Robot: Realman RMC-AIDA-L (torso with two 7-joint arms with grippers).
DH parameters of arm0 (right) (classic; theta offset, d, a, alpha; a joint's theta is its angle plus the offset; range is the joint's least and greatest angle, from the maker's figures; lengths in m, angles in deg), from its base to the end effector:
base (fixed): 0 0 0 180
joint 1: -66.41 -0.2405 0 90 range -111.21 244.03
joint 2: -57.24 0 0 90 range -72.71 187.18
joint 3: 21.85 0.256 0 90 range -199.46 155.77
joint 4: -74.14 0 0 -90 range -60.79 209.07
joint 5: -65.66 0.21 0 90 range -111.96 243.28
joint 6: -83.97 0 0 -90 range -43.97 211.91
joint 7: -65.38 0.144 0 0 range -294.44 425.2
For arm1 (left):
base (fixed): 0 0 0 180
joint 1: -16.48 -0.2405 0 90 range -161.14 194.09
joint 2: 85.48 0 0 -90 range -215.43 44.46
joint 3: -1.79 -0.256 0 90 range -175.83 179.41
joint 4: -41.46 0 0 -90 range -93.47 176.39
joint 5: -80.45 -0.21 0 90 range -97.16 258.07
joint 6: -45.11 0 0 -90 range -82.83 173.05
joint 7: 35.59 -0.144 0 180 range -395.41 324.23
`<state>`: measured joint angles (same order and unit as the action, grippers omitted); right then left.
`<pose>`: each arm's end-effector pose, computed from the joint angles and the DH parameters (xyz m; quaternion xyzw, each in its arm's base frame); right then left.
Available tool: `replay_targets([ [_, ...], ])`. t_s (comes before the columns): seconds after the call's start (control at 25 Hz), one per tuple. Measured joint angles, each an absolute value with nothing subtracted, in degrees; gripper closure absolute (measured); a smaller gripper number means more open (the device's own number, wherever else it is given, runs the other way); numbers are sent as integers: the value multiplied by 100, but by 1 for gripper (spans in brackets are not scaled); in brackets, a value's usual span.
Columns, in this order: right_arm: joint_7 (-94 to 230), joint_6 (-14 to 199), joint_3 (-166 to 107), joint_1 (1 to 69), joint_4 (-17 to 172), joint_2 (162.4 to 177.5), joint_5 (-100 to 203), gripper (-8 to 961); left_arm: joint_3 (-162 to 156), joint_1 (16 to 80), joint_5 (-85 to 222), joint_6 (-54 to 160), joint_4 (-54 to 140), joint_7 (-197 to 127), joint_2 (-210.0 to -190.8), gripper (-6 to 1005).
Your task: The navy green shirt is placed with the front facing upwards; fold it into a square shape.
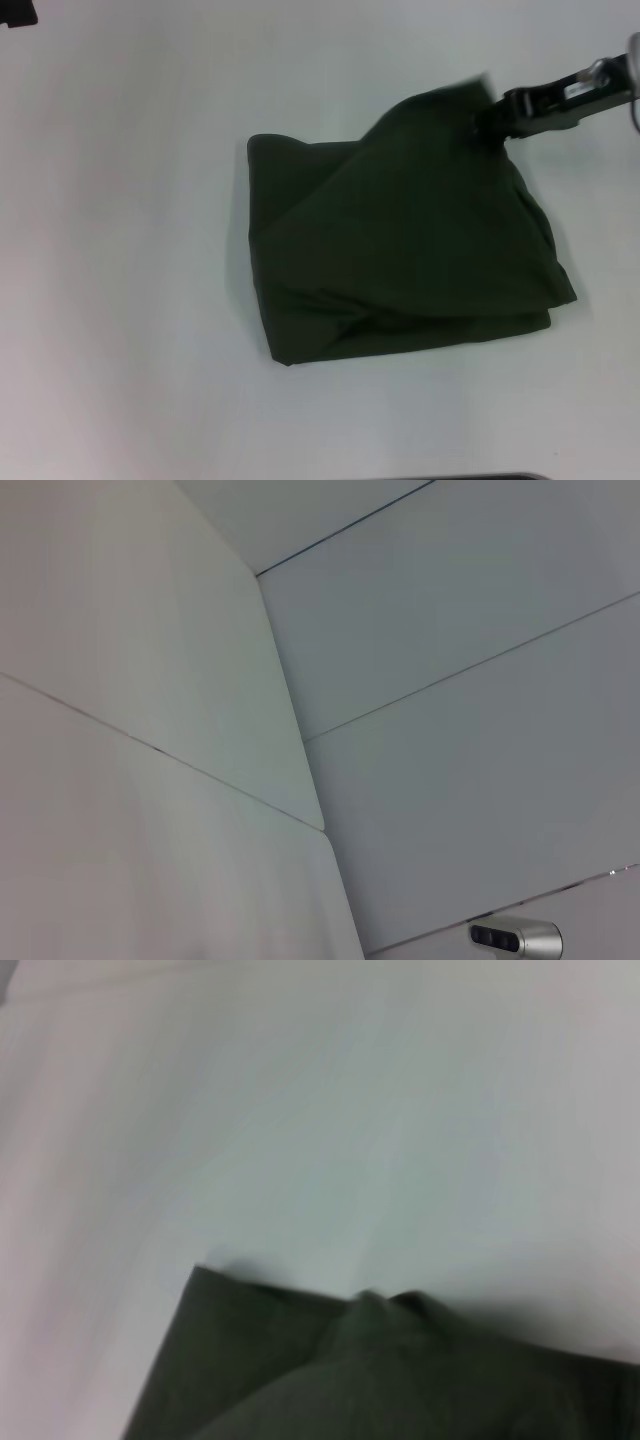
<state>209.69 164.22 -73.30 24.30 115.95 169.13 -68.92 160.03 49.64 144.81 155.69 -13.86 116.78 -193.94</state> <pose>0.2492 0.3966 0.0292 -0.8086 0.5717 0.0331 0.1351 -0.2440 0.3376 0.1590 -0.7293 -0.6053 -0.3176 0.0287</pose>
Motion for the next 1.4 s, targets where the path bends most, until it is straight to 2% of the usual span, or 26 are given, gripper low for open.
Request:
replay_targets([
  [0.12, 20930, 16812, -7010, 2474, 11633, 16855, -6668, 422, 16018, 4968, 14481, 15570, -1386, 11670, -19394, 403],
  [0.32, 20888, 17567, -6744, 2481, 11842, 16850, -6191, 421, 16017, 4954, 14479, 15570, -1387, 11664, -19394, 403],
  [0.56, 20924, 17678, -6894, 2397, 11863, 16942, -6181, 421, 16023, 4941, 14479, 15593, -1390, 11663, -19393, 403],
  [0.84, 20941, 16720, -7050, 2392, 11679, 17131, -6731, 422, 15992, 4943, 14478, 15562, -1391, 11649, -19408, 403],
  [0.96, 20860, 16514, -7066, 2389, 11458, 17161, -6783, 422, 15971, 4944, 14476, 15555, -1392, 11648, -19416, 403],
  [1.2, 20984, 16317, -7126, 2305, 11211, 17157, -7351, 422, 15956, 4957, 14470, 15502, -1391, 11646, -19420, 403],
  [1.4, 21010, 17101, -6971, 2325, 11756, 17036, -7061, 423, 15955, 4981, 14469, 15498, -1388, 11646, -19420, 403],
])
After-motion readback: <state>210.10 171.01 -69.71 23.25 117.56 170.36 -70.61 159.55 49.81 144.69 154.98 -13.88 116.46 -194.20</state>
